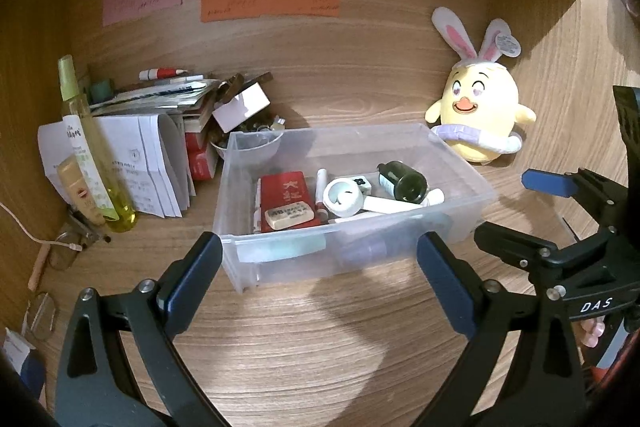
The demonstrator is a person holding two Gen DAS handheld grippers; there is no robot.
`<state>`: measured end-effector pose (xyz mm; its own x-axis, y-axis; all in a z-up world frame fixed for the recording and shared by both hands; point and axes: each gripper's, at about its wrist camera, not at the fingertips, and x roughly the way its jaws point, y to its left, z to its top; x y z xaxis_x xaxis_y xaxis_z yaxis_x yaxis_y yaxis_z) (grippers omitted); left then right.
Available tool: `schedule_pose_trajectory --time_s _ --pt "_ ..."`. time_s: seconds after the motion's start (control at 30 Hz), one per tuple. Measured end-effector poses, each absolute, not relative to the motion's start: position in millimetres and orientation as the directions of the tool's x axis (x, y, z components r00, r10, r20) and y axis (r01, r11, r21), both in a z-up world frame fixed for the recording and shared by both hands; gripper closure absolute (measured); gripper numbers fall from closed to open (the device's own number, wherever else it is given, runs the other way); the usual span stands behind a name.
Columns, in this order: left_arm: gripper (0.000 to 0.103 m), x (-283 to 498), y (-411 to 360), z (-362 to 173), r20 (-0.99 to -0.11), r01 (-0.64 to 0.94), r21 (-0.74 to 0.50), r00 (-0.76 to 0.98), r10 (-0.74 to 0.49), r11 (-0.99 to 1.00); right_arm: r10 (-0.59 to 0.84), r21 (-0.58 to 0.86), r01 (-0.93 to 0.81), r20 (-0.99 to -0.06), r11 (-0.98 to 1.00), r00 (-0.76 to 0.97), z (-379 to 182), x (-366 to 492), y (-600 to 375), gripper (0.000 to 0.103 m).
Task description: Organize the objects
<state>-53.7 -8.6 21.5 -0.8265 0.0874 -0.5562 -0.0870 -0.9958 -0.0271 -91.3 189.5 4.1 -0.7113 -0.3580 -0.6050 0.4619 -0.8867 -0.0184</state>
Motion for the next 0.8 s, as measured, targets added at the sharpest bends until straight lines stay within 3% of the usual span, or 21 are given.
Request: schedule_pose_trajectory --time_s 0.8 --pt "0.004 -53.1 -13.8 23.7 -0.551 -0.085 -0.033 -0.830 0.090 -0.996 -0.357 -0.024 0.464 -0.603 -0.886 -0.713 4.4 -91.8 188.6 0.000"
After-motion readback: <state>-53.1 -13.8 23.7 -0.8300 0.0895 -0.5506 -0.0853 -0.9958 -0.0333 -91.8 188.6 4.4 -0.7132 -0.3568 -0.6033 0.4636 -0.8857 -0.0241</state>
